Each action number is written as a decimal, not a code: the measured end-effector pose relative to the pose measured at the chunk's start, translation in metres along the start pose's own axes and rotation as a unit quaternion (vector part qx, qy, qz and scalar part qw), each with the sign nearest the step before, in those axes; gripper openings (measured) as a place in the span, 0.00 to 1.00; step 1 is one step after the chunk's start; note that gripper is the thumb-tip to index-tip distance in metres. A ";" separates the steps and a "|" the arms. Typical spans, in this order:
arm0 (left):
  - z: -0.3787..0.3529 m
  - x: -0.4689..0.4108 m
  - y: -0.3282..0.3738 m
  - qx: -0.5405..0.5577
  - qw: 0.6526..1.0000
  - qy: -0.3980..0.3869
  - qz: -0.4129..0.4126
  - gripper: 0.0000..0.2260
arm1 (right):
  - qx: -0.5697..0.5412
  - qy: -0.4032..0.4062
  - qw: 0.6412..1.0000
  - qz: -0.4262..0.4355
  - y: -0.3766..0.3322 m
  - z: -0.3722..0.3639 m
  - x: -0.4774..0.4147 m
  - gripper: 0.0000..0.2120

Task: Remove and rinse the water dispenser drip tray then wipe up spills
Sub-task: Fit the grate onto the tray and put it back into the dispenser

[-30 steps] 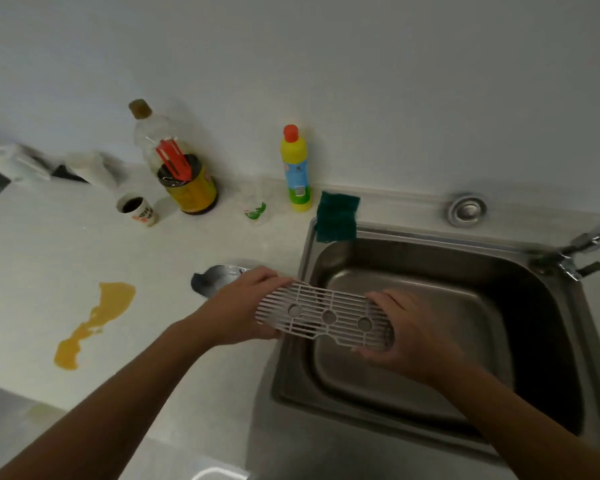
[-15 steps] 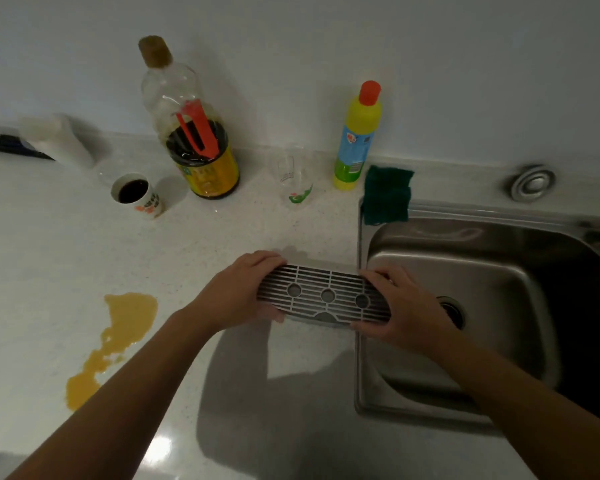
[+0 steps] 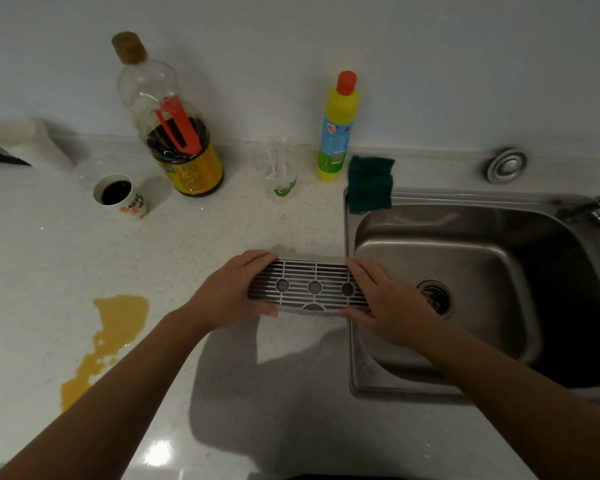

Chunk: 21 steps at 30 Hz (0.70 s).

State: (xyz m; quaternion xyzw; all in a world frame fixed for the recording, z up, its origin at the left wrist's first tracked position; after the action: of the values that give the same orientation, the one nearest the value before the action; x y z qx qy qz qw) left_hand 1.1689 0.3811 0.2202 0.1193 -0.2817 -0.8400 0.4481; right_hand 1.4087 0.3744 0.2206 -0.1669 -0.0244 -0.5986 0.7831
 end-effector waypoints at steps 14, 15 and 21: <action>0.000 0.009 -0.008 0.031 0.998 0.049 0.030 0.48 | -0.008 0.033 0.998 -0.045 -0.071 -0.003 -0.016 0.19; 0.000 0.009 -0.008 0.032 0.998 0.050 0.029 0.47 | -0.020 0.028 0.998 -0.049 -0.070 -0.006 -0.018 0.19; 0.000 0.007 -0.006 0.034 0.998 0.042 0.020 0.48 | -0.080 0.023 0.996 -0.044 -0.067 -0.011 -0.018 0.21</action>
State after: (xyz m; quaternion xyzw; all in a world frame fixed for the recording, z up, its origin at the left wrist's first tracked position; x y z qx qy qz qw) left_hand 1.1606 0.3776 0.2172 0.1638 -0.2935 -0.8150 0.4720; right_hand 1.3388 0.3728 0.2218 -0.2136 0.0343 -0.6361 0.7407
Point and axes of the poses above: each hand's wrist, its own x-axis away from the middle knuckle, its own z-axis out of the back of the hand, y = z × x, the point moved 10 cm from there along -x, towards the middle knuckle, and after that the axes turned 15 degrees about -z, right-handed, at the moved point
